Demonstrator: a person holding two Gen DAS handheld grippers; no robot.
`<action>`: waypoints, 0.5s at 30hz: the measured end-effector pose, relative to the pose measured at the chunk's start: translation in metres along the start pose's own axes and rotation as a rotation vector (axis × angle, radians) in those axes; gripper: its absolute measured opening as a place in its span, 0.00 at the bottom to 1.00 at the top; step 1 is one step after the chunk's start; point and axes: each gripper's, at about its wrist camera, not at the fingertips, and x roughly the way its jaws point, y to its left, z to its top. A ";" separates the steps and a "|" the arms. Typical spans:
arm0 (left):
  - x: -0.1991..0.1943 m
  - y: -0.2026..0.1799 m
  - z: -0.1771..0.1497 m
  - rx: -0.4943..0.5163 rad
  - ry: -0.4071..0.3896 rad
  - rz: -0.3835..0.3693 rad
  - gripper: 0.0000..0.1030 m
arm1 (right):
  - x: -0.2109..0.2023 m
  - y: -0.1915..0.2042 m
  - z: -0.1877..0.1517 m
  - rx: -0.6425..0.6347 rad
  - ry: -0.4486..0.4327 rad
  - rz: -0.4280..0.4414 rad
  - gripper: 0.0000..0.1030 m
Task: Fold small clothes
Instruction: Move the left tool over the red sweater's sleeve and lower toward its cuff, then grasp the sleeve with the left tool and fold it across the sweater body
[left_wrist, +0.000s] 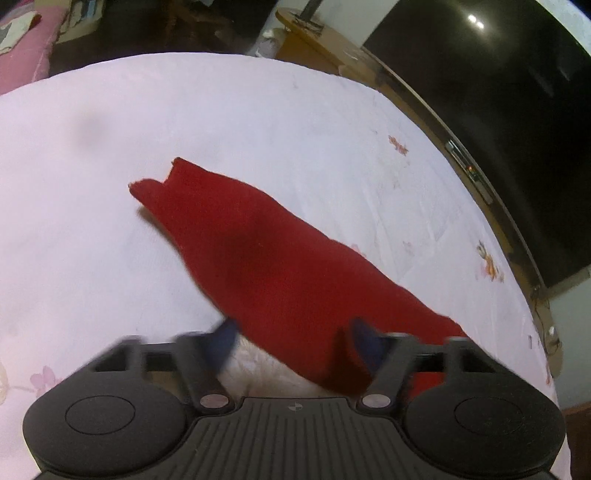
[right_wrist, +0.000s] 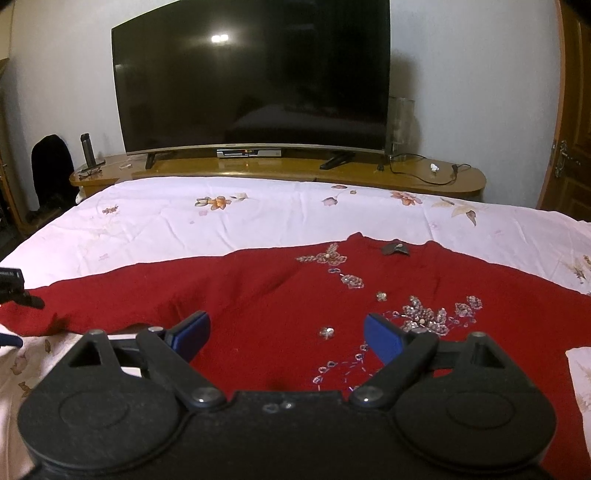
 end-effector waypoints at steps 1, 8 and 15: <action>0.001 0.002 0.001 -0.015 -0.005 -0.008 0.35 | 0.000 -0.001 0.000 0.001 0.001 0.000 0.88; -0.003 -0.002 0.005 0.003 -0.053 -0.017 0.03 | -0.002 -0.002 0.000 0.020 0.009 -0.014 0.88; -0.038 -0.089 -0.009 0.318 -0.190 -0.143 0.03 | -0.012 -0.016 -0.001 0.056 0.003 -0.052 0.88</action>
